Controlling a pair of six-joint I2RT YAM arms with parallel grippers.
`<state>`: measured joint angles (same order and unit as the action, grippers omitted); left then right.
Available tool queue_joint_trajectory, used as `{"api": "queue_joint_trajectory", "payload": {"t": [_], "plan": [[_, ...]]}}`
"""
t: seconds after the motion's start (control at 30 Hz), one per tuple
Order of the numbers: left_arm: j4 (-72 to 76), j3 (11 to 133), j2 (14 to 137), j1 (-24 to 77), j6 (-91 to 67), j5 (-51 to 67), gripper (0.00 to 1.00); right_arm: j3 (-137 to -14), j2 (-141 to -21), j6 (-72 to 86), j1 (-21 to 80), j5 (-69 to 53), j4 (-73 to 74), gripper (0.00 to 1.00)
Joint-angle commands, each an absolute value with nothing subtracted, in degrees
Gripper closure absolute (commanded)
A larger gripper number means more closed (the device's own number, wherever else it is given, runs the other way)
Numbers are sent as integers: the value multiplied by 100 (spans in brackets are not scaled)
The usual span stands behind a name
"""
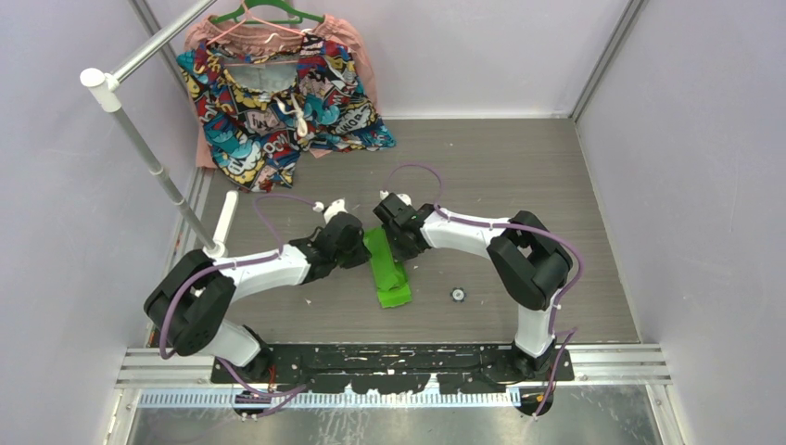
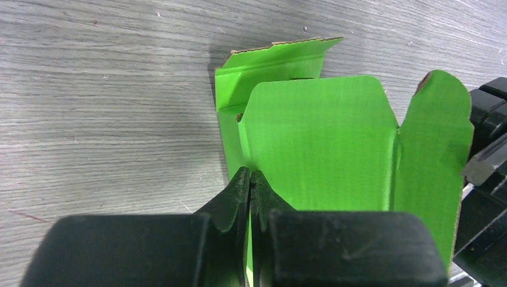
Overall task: Fold the paper box
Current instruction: Fold the paper box at the center of the board.
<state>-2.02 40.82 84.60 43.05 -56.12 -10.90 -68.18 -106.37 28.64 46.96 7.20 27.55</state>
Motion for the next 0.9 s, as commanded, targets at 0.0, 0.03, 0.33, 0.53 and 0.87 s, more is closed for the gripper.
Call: {"api": "queue_joint_trajectory", "payload": {"t": [0.0,0.03,0.33,0.53,0.87], "plan": [[237,4002,8544,4289,-5580,-1126,97,-7046,-10687,3042,4784,884,3083,94],[252,3987,8559,4289,-5588,-1125,97,-7041,-10687,3068,4790,922,3097,94],[106,3792,8193,4292,-5600,-1258,98,-7056,-10727,3133,4801,1042,3113,95],[18,3771,7979,4289,-5563,-1327,97,-7073,-10749,3145,4800,1037,3102,95],[-34,3690,8195,4293,-5623,-1198,97,-7144,-10667,3155,4822,1031,3146,66]]}}
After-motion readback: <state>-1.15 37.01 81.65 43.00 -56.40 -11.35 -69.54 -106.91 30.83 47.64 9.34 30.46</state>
